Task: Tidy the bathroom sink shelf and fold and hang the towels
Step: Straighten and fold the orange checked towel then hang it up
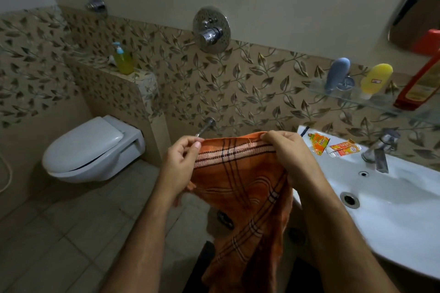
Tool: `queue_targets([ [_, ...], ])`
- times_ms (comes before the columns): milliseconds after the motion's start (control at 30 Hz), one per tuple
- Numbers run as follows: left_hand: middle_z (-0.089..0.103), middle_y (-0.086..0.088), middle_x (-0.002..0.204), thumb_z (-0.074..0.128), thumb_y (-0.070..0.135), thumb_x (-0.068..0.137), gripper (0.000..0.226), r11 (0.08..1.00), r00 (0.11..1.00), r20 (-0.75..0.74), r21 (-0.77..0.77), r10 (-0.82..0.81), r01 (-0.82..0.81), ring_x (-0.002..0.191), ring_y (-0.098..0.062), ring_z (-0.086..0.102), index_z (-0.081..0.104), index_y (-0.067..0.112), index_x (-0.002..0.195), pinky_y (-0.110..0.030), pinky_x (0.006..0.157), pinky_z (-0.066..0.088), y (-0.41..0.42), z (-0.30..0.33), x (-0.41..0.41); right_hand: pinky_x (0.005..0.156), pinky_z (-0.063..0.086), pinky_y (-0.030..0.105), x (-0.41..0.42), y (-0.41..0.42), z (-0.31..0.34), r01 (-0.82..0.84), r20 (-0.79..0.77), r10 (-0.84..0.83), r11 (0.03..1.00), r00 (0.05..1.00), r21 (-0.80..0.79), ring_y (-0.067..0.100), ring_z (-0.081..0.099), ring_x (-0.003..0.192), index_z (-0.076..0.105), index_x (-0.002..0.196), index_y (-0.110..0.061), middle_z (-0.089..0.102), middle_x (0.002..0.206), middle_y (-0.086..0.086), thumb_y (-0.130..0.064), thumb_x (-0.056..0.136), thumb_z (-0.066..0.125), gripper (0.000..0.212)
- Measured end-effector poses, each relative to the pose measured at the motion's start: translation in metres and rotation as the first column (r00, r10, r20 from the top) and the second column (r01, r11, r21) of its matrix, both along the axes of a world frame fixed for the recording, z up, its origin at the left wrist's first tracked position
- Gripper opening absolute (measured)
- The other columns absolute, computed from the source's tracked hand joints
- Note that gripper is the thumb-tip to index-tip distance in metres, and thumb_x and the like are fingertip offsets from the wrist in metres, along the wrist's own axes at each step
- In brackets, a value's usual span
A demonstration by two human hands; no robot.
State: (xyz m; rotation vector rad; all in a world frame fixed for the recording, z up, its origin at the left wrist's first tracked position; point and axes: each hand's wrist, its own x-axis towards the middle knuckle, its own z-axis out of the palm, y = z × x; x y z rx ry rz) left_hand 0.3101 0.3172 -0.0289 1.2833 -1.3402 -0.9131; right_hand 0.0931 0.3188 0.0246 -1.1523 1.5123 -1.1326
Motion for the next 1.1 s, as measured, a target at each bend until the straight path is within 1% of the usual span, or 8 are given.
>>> queue_targets([
  [133,0.072,0.006,0.09,0.082,0.051,0.067,0.039,0.994,0.988,0.115,0.03,-0.107,0.104,0.086,-0.011,0.069,0.062,0.031,0.094,-0.024,0.075,0.056,-0.001,-0.01,0.004,0.069,0.053,0.05,-0.002,0.002,-0.003,-0.039,0.003,0.039,0.999,0.999,0.034,0.034,0.059,0.069,0.068,0.08,-0.001,0.062,0.075,0.031,-0.026,0.087,0.065,0.026],
  [267,0.071,0.004,0.081,0.073,0.013,0.084,0.009,1.0,0.996,0.09,0.006,-0.024,0.023,0.078,-0.009,0.067,0.066,0.019,0.085,-0.026,0.072,0.054,-0.004,-0.014,0.005,0.069,0.057,0.047,-0.006,0.006,0.003,-0.112,-0.149,0.111,0.994,0.983,0.002,0.035,0.066,0.069,0.066,0.089,0.007,0.07,0.083,0.027,-0.029,0.083,0.074,0.037],
  [400,0.072,0.013,0.076,0.067,0.013,0.087,0.019,0.993,0.961,0.25,-0.008,0.12,-0.121,0.075,-0.002,0.068,0.071,0.03,0.079,-0.024,0.069,0.055,-0.009,-0.021,0.026,0.065,0.054,0.044,-0.019,0.003,-0.001,-0.104,-0.4,0.091,0.995,0.912,-0.01,0.032,0.065,0.07,0.058,0.079,-0.003,0.067,0.077,0.018,-0.031,0.071,0.084,0.039],
  [533,0.073,0.006,0.079,0.063,0.015,0.092,0.019,0.976,0.975,0.073,0.031,0.212,-0.215,0.076,-0.009,0.069,0.072,0.027,0.08,-0.03,0.073,0.056,-0.009,-0.02,0.031,0.073,0.058,0.047,-0.022,0.002,-0.009,-0.155,-0.509,0.137,0.988,0.85,0.007,0.024,0.067,0.082,0.057,0.085,-0.023,0.07,0.089,0.005,-0.033,0.069,0.085,0.034],
  [633,0.066,0.004,0.062,0.058,0.01,0.093,0.031,0.972,0.95,-0.233,0.152,0.21,-0.178,0.061,-0.01,0.061,0.068,0.019,0.065,-0.028,0.064,0.05,-0.007,-0.009,0.023,0.067,0.054,0.043,-0.021,0.001,-0.013,-0.113,-0.543,0.023,0.985,0.839,-0.133,0.024,0.064,0.077,0.062,0.075,-0.018,0.067,0.075,0.005,-0.028,0.083,0.071,0.016],
  [767,0.053,0.002,0.051,0.052,0.015,0.096,0.036,0.976,0.873,-0.451,0.182,0.187,-0.115,0.05,-0.013,0.053,0.053,0.019,0.061,-0.024,0.053,0.046,0.003,0.02,0.018,0.058,0.047,0.039,-0.02,-0.003,-0.022,-0.113,-0.498,0.006,0.976,0.867,-0.184,0.019,0.057,0.062,0.062,0.068,-0.014,0.059,0.061,0.002,-0.024,0.086,0.062,0.021],
  [1000,0.065,-0.011,0.067,0.06,0.02,0.095,0.027,0.992,0.966,-0.233,-0.071,-0.115,0.101,0.062,-0.022,0.061,0.068,0.012,0.071,-0.031,0.061,0.051,0.005,0.08,-0.005,0.054,0.04,0.032,-0.006,-0.002,-0.042,-0.073,-0.502,-0.135,0.925,0.854,-0.373,0.01,0.051,0.057,0.052,0.072,-0.024,0.054,0.058,-0.006,-0.017,0.082,0.054,0.013],
  [1100,0.065,-0.005,0.068,0.061,0.02,0.095,0.024,0.984,0.983,-0.082,-0.073,-0.166,0.16,0.063,-0.015,0.06,0.068,0.011,0.074,-0.028,0.062,0.05,-0.002,0.09,-0.026,0.06,0.042,0.03,0.018,-0.002,-0.047,-0.114,-0.126,0.087,0.966,0.988,-0.234,0.015,0.053,0.063,0.058,0.071,-0.009,0.058,0.062,-0.001,-0.011,0.091,0.057,0.02],
])
